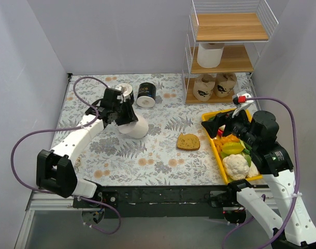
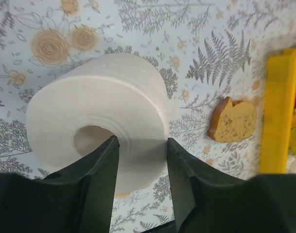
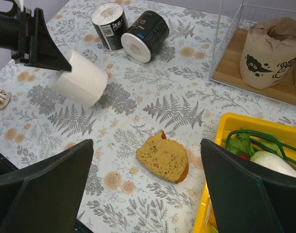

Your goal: Place and organize the paper towels onto the shelf

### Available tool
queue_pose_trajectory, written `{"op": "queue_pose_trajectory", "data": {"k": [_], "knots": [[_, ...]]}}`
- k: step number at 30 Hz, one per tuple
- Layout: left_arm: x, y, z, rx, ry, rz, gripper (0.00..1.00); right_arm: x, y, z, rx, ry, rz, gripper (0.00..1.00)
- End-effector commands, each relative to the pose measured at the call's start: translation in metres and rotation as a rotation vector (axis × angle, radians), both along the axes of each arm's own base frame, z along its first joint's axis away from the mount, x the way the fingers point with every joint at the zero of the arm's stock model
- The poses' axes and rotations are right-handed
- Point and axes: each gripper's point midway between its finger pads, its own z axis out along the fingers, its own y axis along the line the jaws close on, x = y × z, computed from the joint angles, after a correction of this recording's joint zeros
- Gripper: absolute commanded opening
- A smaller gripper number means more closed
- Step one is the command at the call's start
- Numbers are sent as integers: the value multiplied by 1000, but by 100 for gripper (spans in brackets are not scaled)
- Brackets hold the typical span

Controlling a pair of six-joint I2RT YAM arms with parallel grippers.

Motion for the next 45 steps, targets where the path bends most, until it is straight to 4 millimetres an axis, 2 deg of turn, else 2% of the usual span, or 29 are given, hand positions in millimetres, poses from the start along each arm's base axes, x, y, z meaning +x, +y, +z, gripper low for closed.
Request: {"op": "queue_pose_trajectory", "data": {"k": [1,2,7,10,11,15,17,18,21,23,24,28,29,30,31,32,33,34,35,36,37,38,39,40,41,42,43,44,45], "knots": [[-6,-16,-3,158,10,10,34,1,-3,11,19,-42,-19,98],[-14,-29,-7,179,23,-24,34,1,-4,10,17,-41,-28,99],[-19,-55,-12,248,20,-73,34,2,-5,1,1,-12,-35,99],[-22,-72,-15,234,27,-113,40,4,-4,-3,3,4,-34,98],[-25,-76,-16,227,31,-128,51,4,-5,-4,1,8,-40,98],[-26,-95,-9,153,28,-191,72,13,-15,-11,-4,61,-131,94],[-23,-103,7,110,-15,-218,77,11,-8,-9,7,70,-87,91],[-22,-105,14,97,-36,-219,84,13,-3,-12,20,101,-73,91],[-11,-107,41,80,-122,-213,96,13,13,-12,67,163,-11,92],[1,-99,51,106,-155,-194,98,13,20,-13,112,196,2,98],[5,-95,52,114,-158,-189,98,15,23,-12,125,196,6,99],[19,-69,56,106,-182,-167,98,22,30,-15,119,206,-2,93],[27,-52,57,86,-180,-134,98,26,33,-20,121,232,-9,92],[22,-46,58,39,-167,-142,98,27,36,-21,122,244,-4,91],[33,-21,62,13,-184,-80,98,26,44,-22,121,252,16,89],[33,-11,62,-7,-187,-62,98,29,51,-28,124,280,17,89],[25,-1,62,-29,-193,-53,98,30,57,-31,125,290,20,88],[29,14,65,-27,-220,-9,98,28,68,-34,115,297,38,88],[28,22,65,-14,-235,14,98,33,77,-42,103,321,41,87],[25,34,75,14,-290,66,98,34,85,-42,93,320,47,87],[21,42,67,37,-288,92,98,32,97,-45,66,321,55,87],[17,49,67,47,-307,122,98,35,108,-61,20,359,60,87],[14,56,69,57,-331,157,98,36,117,-64,-7,363,68,86],[6,72,73,81,-389,233,98,32,133,-57,-25,348,95,85],[3,79,75,90,-418,263,98,39,143,-70,-71,369,77,85],[0,86,77,101,-444,297,98,39,153,-71,-90,365,87,85],[-2,97,81,118,-484,346,98,36,172,-57,-91,330,116,84],[-11,103,81,120,-509,370,98,39,186,-68,-128,344,126,82],[-15,109,83,124,-530,396,98,40,196,-70,-147,338,138,81]]}}
